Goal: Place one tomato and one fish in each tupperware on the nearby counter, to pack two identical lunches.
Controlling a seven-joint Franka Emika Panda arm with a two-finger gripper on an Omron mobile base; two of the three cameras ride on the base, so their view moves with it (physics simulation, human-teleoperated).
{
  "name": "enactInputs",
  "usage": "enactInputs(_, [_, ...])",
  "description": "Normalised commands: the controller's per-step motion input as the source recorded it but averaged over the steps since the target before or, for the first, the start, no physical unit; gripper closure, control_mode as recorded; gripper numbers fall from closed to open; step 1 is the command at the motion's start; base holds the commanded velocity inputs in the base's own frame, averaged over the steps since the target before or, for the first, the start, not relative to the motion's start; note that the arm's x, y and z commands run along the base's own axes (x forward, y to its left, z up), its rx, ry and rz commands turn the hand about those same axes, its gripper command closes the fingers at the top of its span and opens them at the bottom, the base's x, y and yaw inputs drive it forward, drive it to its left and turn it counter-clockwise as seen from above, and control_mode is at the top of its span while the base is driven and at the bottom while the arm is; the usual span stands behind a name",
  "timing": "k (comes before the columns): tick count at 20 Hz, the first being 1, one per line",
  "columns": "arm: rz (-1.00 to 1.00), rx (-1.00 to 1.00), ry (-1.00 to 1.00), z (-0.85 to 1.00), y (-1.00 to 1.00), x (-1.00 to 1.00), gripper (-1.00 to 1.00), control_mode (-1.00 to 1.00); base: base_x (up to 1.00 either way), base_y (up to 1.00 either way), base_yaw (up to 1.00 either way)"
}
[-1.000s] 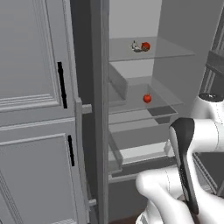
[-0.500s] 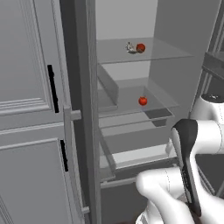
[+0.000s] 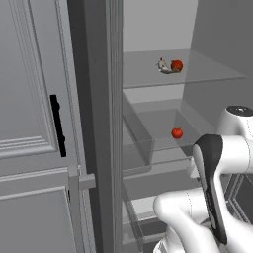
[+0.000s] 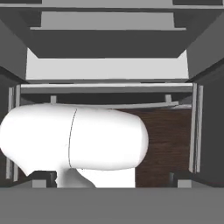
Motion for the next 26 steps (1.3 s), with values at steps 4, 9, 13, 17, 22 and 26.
enactInputs(4, [0.0,0.0,0.0,0.0,0.0,0.0,-1.0,1.0,0.06,-0.01,0.02])
enactInputs(9, [0.0,0.0,-0.05,0.03,0.0,0.0,-1.0,-1.0,0.0,0.0,0.0])
enactInputs(13, [0.01,-0.05,-0.46,0.44,0.0,0.0,-1.0,-1.0,0.0,0.0,0.0])
enactInputs(17, [0.0,-0.05,-0.44,0.41,0.0,0.06,-1.0,-1.0,0.0,0.0,0.0])
enactInputs(22, [0.0,-0.06,-0.16,0.37,0.0,0.65,-1.0,-1.0,0.0,0.0,0.0])
enactInputs(26, [0.0,-0.06,0.0,-0.04,-0.07,1.0,-1.0,-1.0,0.0,0.0,0.0])
